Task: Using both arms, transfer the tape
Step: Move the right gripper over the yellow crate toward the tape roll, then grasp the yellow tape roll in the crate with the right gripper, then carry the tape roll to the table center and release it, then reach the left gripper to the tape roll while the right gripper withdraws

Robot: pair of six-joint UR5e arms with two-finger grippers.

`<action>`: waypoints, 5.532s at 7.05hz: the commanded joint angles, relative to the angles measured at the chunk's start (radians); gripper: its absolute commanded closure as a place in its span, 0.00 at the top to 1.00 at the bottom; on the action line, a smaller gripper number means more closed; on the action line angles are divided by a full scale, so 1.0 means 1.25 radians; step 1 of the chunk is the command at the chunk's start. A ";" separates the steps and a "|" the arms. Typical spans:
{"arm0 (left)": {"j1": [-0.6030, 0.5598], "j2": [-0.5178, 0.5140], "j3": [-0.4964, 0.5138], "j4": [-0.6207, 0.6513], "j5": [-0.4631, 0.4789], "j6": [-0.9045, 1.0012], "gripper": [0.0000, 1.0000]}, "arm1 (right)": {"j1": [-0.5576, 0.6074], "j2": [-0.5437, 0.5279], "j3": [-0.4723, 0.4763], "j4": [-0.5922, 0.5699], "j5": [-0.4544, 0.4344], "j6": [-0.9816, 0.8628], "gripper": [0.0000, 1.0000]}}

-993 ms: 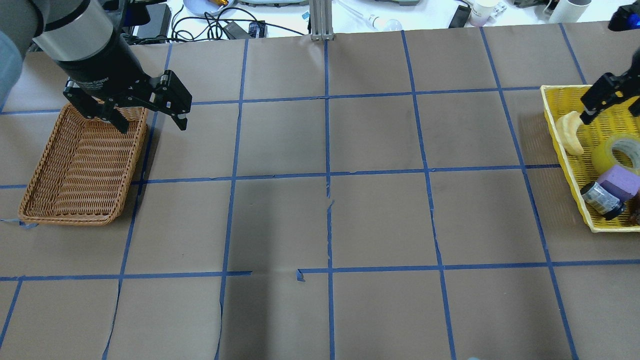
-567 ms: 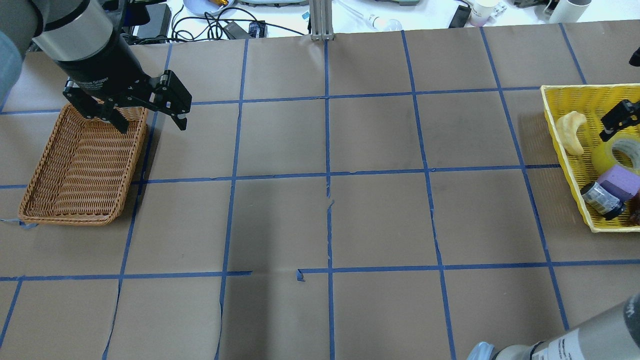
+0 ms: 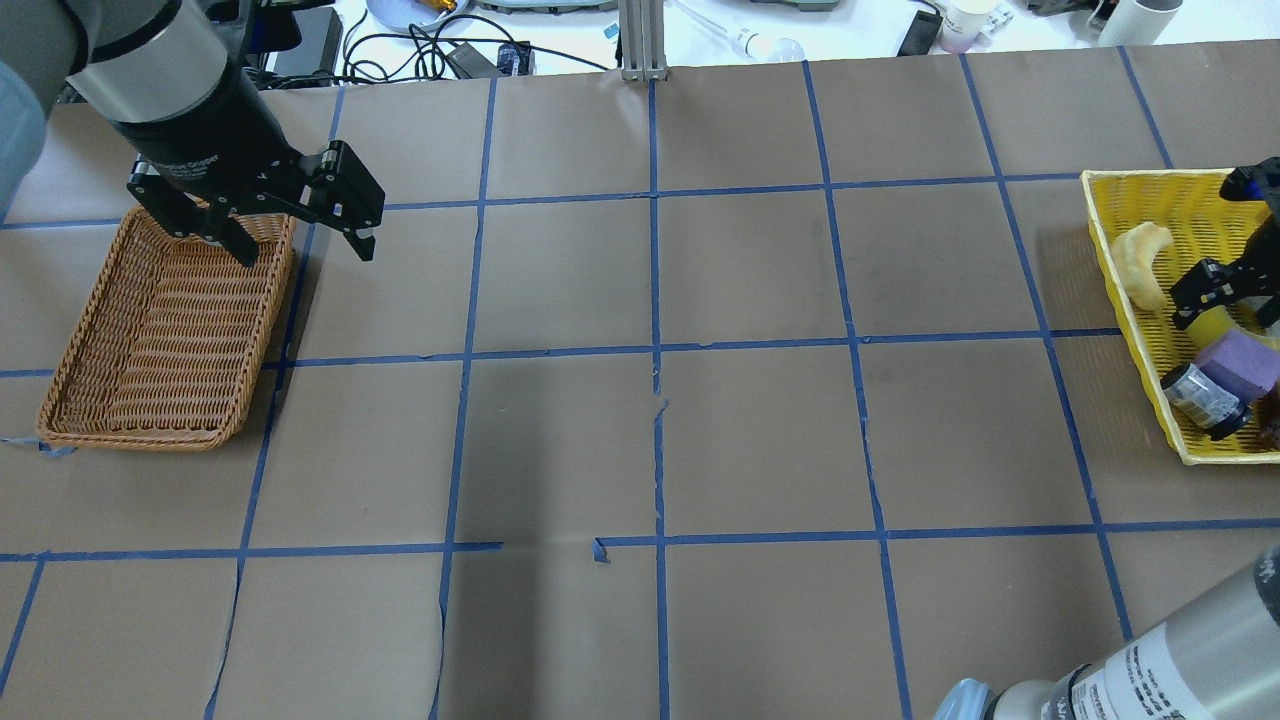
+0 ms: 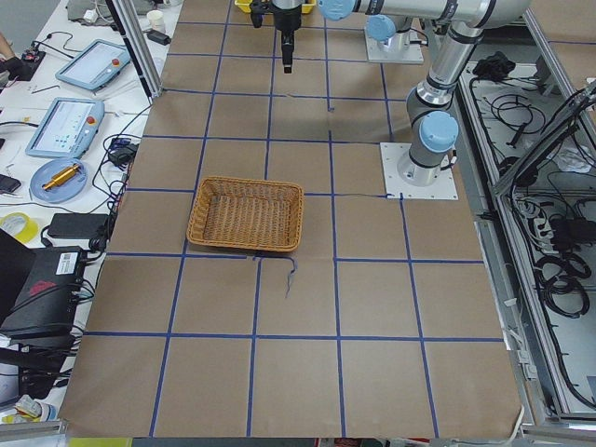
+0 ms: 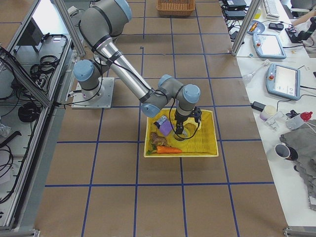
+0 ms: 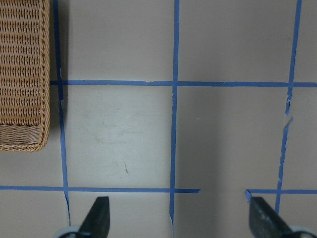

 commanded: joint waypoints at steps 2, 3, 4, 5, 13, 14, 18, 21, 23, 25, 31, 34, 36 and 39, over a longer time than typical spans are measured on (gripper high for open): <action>-0.001 0.000 0.000 0.000 0.000 0.000 1.00 | 0.000 0.008 0.005 -0.033 0.007 0.003 0.97; -0.001 0.000 0.000 0.000 0.000 0.000 1.00 | 0.000 0.027 0.007 -0.033 0.009 0.006 0.87; -0.001 -0.001 0.000 0.000 0.000 0.000 1.00 | 0.000 0.030 0.007 -0.032 0.008 0.009 0.46; 0.001 -0.001 0.000 0.000 0.000 0.001 1.00 | 0.000 0.030 0.006 -0.031 0.001 0.009 0.30; 0.003 0.000 -0.002 0.000 -0.001 0.001 1.00 | 0.214 -0.146 -0.064 0.143 0.014 0.132 0.00; 0.003 0.000 -0.004 0.000 -0.001 0.001 1.00 | 0.326 -0.160 -0.065 0.172 0.029 0.310 0.00; 0.003 0.005 -0.009 0.000 -0.001 0.002 1.00 | 0.665 -0.039 -0.115 0.040 0.123 0.740 0.00; 0.003 0.004 -0.009 0.000 -0.001 0.002 1.00 | 0.795 0.145 -0.294 0.033 0.120 0.874 0.00; 0.003 0.005 -0.009 0.000 -0.001 0.002 1.00 | 0.810 0.165 -0.298 0.032 0.112 0.875 0.00; 0.003 0.005 -0.010 0.000 -0.001 0.002 1.00 | 0.810 0.168 -0.298 0.030 0.107 0.830 0.77; 0.008 -0.175 -0.074 0.188 -0.005 -0.169 1.00 | 0.613 -0.062 -0.284 0.284 0.062 0.612 1.00; -0.124 -0.339 -0.074 0.434 -0.127 -0.716 1.00 | 0.530 -0.271 -0.191 0.433 0.061 0.460 1.00; -0.233 -0.449 -0.042 0.607 -0.117 -0.957 0.94 | 0.536 -0.328 -0.159 0.459 0.066 0.457 1.00; -0.266 -0.518 -0.006 0.620 -0.111 -0.994 0.93 | 0.536 -0.327 -0.169 0.502 0.066 0.470 1.00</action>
